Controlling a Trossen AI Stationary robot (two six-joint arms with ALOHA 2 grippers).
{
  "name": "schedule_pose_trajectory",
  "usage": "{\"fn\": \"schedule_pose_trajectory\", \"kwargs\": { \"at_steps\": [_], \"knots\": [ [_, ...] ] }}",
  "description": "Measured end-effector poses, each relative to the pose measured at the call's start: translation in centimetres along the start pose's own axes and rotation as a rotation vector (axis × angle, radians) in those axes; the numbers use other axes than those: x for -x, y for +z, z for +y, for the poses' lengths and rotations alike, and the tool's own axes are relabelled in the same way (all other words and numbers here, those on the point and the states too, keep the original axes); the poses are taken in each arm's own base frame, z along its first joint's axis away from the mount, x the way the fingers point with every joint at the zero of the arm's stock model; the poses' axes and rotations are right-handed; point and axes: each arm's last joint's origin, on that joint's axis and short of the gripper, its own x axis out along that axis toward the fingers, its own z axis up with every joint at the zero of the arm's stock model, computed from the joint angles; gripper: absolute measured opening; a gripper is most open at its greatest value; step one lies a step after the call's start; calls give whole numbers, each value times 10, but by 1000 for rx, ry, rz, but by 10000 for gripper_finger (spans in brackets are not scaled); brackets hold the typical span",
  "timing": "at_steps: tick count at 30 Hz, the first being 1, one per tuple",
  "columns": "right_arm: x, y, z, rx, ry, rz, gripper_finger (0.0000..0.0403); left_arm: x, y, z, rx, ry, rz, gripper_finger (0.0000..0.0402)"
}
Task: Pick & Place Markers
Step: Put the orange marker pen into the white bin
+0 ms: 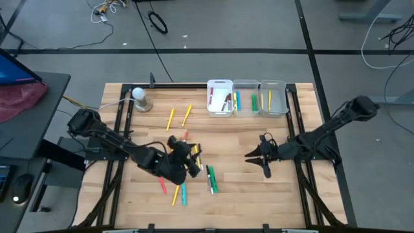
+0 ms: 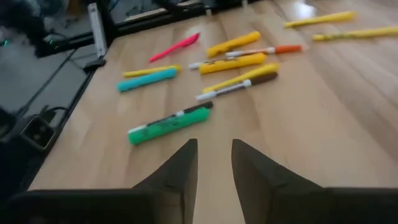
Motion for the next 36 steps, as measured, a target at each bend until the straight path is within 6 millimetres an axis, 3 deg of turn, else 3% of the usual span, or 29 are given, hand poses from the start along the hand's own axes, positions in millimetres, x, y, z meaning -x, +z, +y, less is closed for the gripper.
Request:
{"fn": "schedule_pose_trajectory", "kwargs": {
  "at_steps": [4,8,13,18,36],
  "knots": [
    [1,-11,-7,-65,-32,-51,98,-13,-16,19,146,161,98,185],
    [1,-10,-8,-90,-53,-94,98,-40,-32,36,245,295,262,186],
    [2,-4,-6,-83,-34,-146,98,-81,-50,52,292,376,464,186],
    [2,-3,-5,-76,-28,-163,98,-106,-58,63,305,427,519,186],
    [2,-1,-5,-87,-34,-184,98,-117,-57,73,308,453,554,106]
  ]
}}
